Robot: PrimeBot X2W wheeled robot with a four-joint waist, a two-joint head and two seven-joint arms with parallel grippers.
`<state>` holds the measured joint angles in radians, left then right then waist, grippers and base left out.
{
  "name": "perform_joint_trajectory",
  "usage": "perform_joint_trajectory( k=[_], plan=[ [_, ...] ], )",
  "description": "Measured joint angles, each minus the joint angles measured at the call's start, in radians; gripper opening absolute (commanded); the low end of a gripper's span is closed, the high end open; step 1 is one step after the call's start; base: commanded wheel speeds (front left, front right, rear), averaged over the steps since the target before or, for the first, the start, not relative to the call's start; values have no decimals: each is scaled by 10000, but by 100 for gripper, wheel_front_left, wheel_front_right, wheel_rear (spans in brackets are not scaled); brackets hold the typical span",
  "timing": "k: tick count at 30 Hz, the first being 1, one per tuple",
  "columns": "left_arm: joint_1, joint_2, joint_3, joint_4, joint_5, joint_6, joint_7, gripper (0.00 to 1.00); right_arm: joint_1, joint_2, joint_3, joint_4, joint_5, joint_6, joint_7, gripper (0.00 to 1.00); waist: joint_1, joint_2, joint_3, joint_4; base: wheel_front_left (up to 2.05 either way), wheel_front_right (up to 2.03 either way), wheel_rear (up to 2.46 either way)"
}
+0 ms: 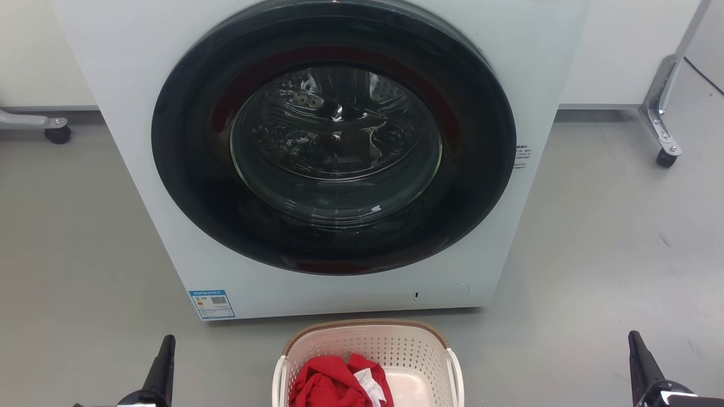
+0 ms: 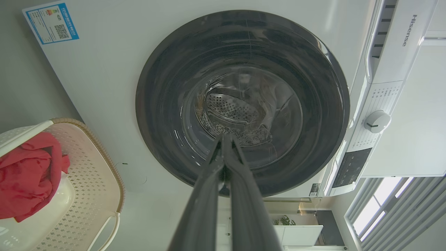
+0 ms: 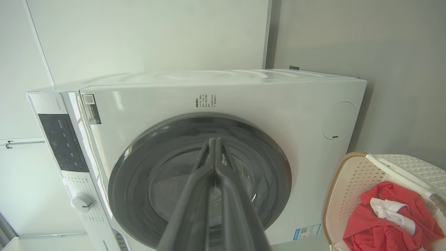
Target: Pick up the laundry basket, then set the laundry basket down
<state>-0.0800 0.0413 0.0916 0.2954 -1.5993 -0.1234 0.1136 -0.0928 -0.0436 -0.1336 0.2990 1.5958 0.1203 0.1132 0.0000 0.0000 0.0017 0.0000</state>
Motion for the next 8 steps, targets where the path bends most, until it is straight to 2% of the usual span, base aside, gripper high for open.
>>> perform_joint_trajectory(
  k=[8],
  plan=[
    [0,0,0,2,0,0,0,0,0,0,2,0,0,0,0,0,0,0,0,0,0,0,0]
  ],
)
